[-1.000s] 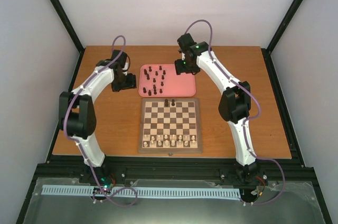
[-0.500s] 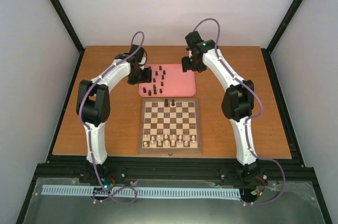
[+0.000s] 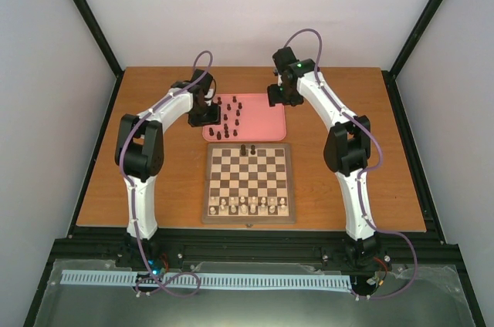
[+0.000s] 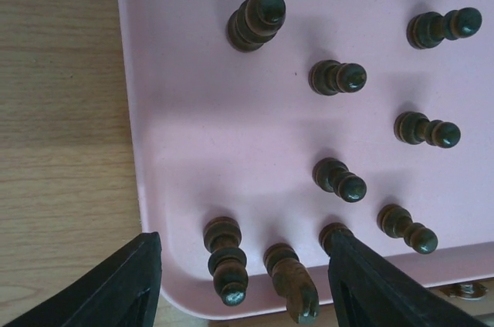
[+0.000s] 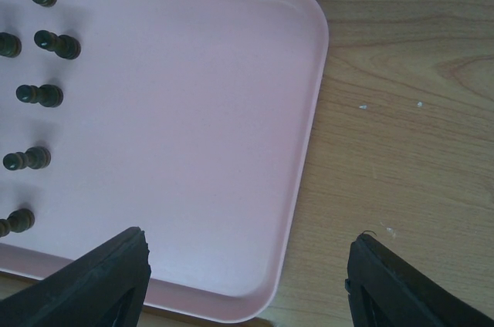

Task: Set up the chess pieces on the board
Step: Pick up the chess piece from the storage box.

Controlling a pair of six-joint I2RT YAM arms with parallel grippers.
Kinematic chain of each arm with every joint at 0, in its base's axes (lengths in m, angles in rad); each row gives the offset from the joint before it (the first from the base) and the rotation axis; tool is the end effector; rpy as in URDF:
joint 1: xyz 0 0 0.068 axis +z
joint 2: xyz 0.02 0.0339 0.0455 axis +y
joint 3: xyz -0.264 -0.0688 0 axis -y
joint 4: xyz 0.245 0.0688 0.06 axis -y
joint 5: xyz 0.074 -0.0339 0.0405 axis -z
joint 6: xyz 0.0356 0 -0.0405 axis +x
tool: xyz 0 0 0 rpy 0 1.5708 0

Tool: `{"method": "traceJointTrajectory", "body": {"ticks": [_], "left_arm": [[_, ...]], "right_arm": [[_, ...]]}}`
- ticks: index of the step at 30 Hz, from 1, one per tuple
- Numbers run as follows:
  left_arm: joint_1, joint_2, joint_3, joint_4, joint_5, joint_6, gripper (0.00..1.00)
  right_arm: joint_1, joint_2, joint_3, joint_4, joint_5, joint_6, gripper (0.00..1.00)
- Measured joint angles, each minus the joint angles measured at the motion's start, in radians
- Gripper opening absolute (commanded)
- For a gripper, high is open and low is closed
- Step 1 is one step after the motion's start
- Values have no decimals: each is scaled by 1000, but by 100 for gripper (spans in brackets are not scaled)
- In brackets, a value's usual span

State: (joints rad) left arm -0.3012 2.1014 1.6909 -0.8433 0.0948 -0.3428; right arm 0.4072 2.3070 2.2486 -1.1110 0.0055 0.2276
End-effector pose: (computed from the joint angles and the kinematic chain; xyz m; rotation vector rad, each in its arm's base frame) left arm 0.4157 -0.1327 0.1945 -0.0378 2.8580 -0.2732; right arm 0.4483 0.1932 0.2538 -0.2454 2.7427 0.1676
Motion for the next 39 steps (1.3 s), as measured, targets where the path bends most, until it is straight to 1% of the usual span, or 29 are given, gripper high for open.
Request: {"method": "traceJointTrajectory", "body": {"ticks": [5,8,11,13,14,23,26,30,36,39], "left_arm": [[0,12,0,7,-5,-5,55],[0,30,0,7,-11,-10,47],[0,43,-2,8,-18,-19,46],[0,50,-2,9,-20,-21,40],[0,53,-2,9,-21,-23,38],[0,60,-4,8,-25,-27,36],[0,60,-18,6,-26,-27,32],[0,54,-43,1,-27,-26,32],[0,47,-48,-4,-28,-24,27],[0,46,-48,-4,-27,-23,16]], "right_arm": [[-3,0,-2,0,-3,-3,70],[-5,0,-6,0,-6,-3,70],[-8,0,-14,0,-8,-3,70],[-13,0,-23,1,-11,-3,70],[-14,0,-27,1,-11,-3,70],[-21,0,-32,1,-14,-3,70],[-21,0,-32,0,-14,-3,70],[-21,0,-32,0,-14,-3,70],[-21,0,-32,0,-14,-3,70],[-21,0,-32,0,-14,-3,70]]}}
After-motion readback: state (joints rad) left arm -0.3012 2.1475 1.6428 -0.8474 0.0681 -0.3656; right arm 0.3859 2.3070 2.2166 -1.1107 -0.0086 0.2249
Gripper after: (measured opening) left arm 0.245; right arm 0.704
